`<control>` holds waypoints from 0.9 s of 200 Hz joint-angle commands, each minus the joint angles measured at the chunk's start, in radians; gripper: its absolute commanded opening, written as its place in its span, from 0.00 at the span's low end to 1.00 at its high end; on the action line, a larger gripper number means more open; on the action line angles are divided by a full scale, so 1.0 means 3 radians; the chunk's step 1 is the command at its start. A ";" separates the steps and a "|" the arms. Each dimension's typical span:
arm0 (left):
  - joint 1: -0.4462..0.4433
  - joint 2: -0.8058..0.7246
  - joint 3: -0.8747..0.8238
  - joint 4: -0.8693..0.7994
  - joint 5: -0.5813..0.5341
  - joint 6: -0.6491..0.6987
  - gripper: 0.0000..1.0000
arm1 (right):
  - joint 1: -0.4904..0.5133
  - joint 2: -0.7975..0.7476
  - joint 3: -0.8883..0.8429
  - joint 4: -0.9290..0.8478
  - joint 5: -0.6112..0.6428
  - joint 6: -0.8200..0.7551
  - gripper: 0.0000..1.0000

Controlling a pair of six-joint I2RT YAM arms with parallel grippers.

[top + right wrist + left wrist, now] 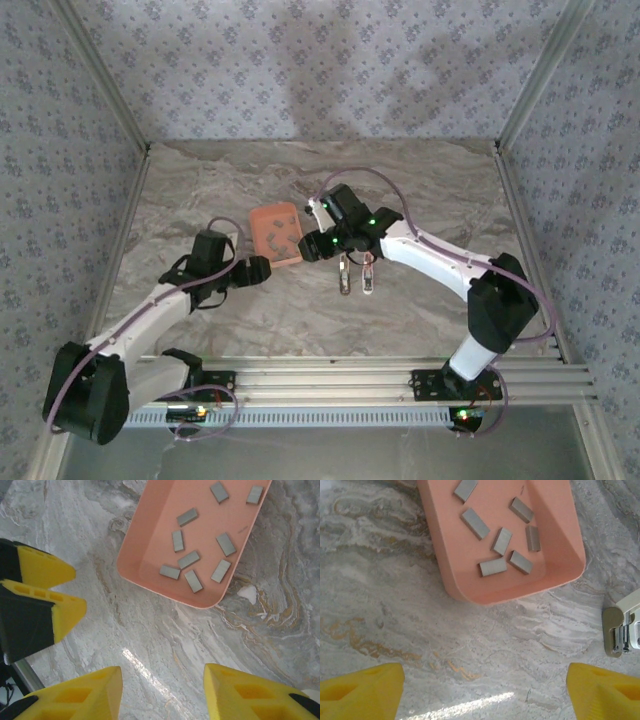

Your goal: Load the staples into the stapler

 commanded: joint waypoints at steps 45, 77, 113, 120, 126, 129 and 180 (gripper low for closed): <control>-0.0125 0.0681 0.0866 -0.0223 0.0140 0.0530 0.79 | -0.0144 -0.0072 0.0003 -0.0160 -0.0008 0.0066 0.47; -0.0387 0.1265 0.1338 -0.0433 0.0091 0.0777 0.76 | -0.0252 -0.0210 -0.0142 -0.0139 -0.0007 0.0062 0.47; -0.0560 0.1942 0.1892 -0.0767 0.0061 0.1049 0.74 | -0.0341 -0.0339 -0.0293 -0.0131 -0.0021 0.0065 0.47; -0.0571 0.2050 0.1980 -0.0823 0.0062 0.1088 0.74 | -0.0356 -0.0356 -0.0295 -0.0138 -0.0023 0.0062 0.47; -0.0585 0.2126 0.2045 -0.0861 0.0062 0.1117 0.74 | -0.0369 -0.0372 -0.0295 -0.0142 -0.0022 0.0064 0.47; -0.0590 0.2164 0.2075 -0.0875 0.0067 0.1130 0.73 | -0.0373 -0.0382 -0.0295 -0.0144 -0.0023 0.0062 0.47; -0.0711 0.2649 0.2459 -0.1177 0.0237 0.1297 0.69 | -0.0476 -0.0461 -0.0508 -0.0105 -0.0079 0.0064 0.47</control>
